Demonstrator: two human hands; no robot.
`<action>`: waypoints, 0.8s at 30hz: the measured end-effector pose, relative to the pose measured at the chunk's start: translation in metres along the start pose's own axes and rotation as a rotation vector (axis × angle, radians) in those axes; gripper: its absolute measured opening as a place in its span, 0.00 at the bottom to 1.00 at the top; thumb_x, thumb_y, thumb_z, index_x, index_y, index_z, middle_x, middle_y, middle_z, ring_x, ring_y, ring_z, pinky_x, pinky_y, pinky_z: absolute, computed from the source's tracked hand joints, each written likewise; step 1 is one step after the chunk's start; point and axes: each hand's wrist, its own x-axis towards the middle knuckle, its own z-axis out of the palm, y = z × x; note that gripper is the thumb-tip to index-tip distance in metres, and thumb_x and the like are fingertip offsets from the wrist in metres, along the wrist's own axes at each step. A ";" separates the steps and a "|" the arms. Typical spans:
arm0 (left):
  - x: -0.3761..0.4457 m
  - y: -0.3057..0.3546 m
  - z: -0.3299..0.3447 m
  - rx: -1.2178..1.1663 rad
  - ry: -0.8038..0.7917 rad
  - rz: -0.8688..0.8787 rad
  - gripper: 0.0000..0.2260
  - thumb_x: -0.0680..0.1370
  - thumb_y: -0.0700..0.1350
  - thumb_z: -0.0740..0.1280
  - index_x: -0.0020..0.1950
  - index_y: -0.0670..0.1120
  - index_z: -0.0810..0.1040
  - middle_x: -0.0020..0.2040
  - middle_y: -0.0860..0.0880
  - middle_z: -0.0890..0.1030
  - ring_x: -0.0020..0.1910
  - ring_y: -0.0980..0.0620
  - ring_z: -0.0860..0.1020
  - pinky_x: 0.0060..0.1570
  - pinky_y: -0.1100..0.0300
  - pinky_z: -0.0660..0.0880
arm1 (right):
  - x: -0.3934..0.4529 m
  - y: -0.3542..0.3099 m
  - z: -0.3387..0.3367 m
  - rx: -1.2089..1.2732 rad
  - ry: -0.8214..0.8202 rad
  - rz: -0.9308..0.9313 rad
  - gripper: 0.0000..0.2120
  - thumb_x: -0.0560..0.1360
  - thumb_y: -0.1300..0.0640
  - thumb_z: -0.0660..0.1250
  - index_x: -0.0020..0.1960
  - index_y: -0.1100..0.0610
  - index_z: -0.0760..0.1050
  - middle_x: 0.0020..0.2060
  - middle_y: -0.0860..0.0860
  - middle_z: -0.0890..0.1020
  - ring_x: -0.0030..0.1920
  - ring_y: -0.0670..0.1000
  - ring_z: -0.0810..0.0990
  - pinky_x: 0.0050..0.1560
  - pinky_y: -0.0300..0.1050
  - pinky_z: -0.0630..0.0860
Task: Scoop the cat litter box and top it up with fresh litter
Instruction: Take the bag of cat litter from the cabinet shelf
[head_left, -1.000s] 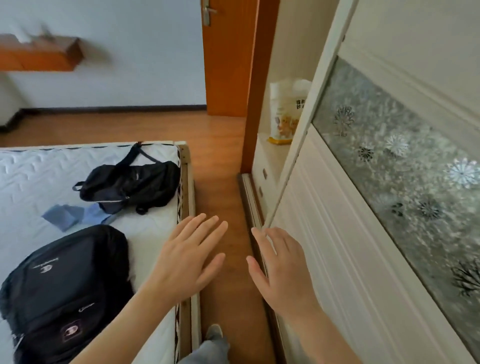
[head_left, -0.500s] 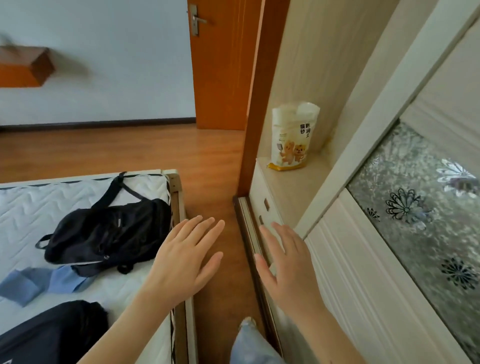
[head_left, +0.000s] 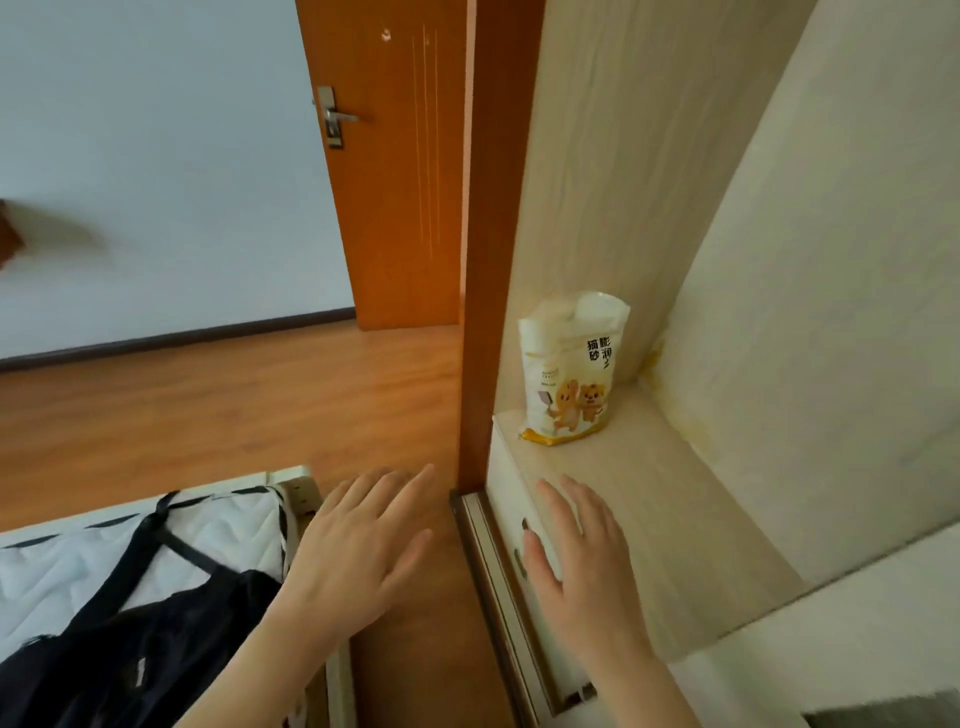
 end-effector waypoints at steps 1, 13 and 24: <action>0.016 -0.007 0.003 -0.006 -0.004 0.014 0.24 0.79 0.57 0.54 0.73 0.51 0.65 0.61 0.54 0.76 0.63 0.49 0.73 0.60 0.52 0.72 | 0.014 0.003 0.002 -0.003 0.006 0.015 0.25 0.79 0.39 0.47 0.71 0.47 0.65 0.69 0.50 0.70 0.70 0.53 0.67 0.68 0.48 0.66; 0.219 -0.099 0.055 -0.074 -0.068 0.296 0.24 0.77 0.57 0.57 0.71 0.51 0.68 0.63 0.55 0.76 0.61 0.54 0.74 0.58 0.58 0.72 | 0.166 0.021 0.060 -0.084 0.157 0.268 0.22 0.76 0.45 0.54 0.68 0.52 0.67 0.64 0.55 0.74 0.64 0.56 0.73 0.61 0.53 0.74; 0.370 -0.138 0.077 -0.123 -0.095 0.573 0.23 0.78 0.57 0.55 0.70 0.50 0.70 0.62 0.54 0.77 0.62 0.53 0.74 0.59 0.58 0.72 | 0.278 0.020 0.067 -0.109 0.268 0.452 0.24 0.77 0.46 0.54 0.69 0.55 0.70 0.64 0.57 0.74 0.63 0.57 0.73 0.62 0.53 0.72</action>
